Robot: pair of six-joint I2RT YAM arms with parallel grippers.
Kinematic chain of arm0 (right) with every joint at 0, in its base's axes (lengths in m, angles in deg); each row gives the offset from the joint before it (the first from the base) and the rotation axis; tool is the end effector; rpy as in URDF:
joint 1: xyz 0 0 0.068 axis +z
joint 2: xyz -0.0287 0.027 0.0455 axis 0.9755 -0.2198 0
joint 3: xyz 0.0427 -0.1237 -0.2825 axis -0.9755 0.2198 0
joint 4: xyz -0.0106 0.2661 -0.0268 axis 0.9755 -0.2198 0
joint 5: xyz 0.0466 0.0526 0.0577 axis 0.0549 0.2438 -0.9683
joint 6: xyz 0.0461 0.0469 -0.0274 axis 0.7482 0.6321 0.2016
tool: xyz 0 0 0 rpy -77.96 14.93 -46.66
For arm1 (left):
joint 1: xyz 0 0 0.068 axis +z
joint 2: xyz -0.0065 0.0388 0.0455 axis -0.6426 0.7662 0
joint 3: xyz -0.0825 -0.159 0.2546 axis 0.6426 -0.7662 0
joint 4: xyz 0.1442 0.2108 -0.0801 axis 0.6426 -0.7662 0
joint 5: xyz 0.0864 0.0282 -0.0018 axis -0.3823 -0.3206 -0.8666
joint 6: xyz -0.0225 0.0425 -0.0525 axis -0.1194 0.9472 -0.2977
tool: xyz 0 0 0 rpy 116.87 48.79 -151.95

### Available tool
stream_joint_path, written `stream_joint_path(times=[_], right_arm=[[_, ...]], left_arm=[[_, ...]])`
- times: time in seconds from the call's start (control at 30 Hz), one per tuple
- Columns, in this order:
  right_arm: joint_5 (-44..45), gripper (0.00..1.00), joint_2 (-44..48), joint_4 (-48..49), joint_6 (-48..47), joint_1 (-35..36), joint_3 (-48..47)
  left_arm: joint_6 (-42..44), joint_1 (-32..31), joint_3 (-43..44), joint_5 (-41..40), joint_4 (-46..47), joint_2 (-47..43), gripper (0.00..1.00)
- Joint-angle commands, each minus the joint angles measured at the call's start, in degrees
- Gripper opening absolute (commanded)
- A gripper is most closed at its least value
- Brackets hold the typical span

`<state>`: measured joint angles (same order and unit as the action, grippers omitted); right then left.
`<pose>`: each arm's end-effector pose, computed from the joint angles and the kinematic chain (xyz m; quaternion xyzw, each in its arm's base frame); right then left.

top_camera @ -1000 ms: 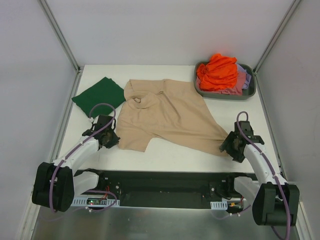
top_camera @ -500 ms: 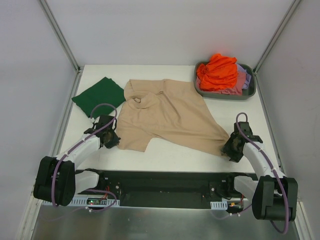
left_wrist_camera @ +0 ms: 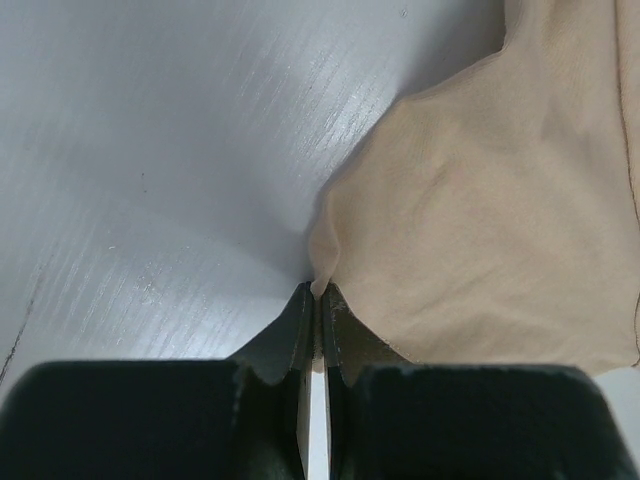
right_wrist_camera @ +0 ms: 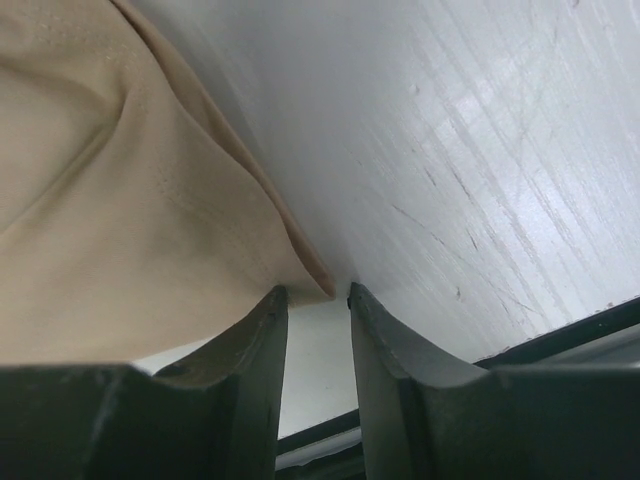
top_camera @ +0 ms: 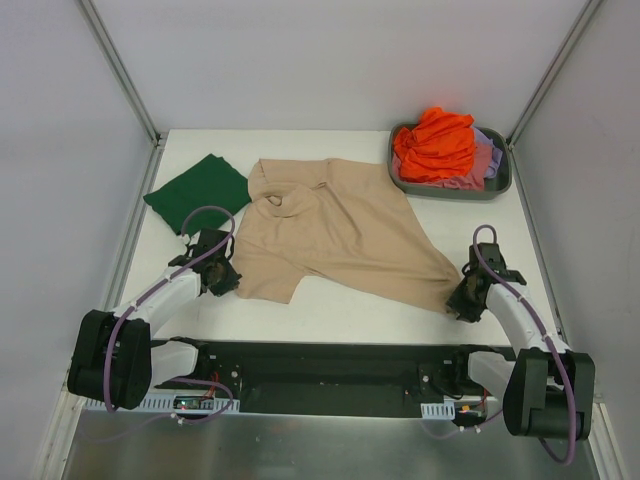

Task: Fold and stack the t-shirts
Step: Flatten out the tshirt

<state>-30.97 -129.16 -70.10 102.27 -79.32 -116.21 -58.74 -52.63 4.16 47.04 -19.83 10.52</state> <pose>0.1640 -0.0112 0.1712 0.1861 0.9638 -0.0174 0.1903 0.2094 -0.0403 0.1774 -0.2858 0.9115 -0.0954 0.2799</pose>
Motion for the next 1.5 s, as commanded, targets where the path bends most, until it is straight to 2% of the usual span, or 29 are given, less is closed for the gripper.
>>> stream_joint_path(times=[0.0,0.1,0.3,0.43,0.57,0.67,0.83,1.0,1.1,1.23,1.47], right_arm=[[-7.16,0.31,-2.79,6.91,2.07,-0.09,1.55],[-9.21,0.28,-2.62,7.88,1.98,-0.09,1.82],[-7.63,0.17,-1.83,8.85,1.01,-0.18,1.99],[-8.59,0.01,-0.78,10.78,-0.57,-0.18,1.55],[-8.95,0.01,3.43,11.93,-2.85,-0.18,1.38],[-8.77,0.00,10.10,11.66,-4.44,-0.18,0.50],[-8.51,0.00,23.64,10.88,-3.39,-0.18,-3.53],[-6.41,0.00,26.48,6.48,-2.76,-0.18,-15.47],[-5.61,0.00,25.86,5.07,-3.56,-0.18,-22.77],[-5.61,0.00,24.72,3.58,-3.65,-0.17,-33.14],[-6.92,0.00,22.26,0.50,-4.09,-0.18,-51.51]], left_arm=[[1.07,0.34,0.72,-1.76,-0.77,0.87,0.00],[1.15,0.43,0.81,-1.67,-0.77,0.70,0.00],[1.07,0.43,0.63,-1.85,-0.77,0.78,0.00],[1.15,0.34,0.37,-2.29,-0.77,0.52,0.00],[1.42,0.43,0.37,-1.76,-1.03,-0.53,0.00],[1.86,0.43,1.33,-0.44,-1.38,-3.07,0.00],[1.60,0.34,5.37,2.63,-2.17,-13.25,0.00],[1.86,0.34,15.20,2.81,-3.67,-23.98,0.00],[3.08,0.34,23.89,2.03,-4.81,-27.33,0.00],[6.07,0.34,38.99,-2.72,-7.70,-27.34,0.00],[12.13,0.34,63.52,-3.25,-13.50,-19.09,0.00]])
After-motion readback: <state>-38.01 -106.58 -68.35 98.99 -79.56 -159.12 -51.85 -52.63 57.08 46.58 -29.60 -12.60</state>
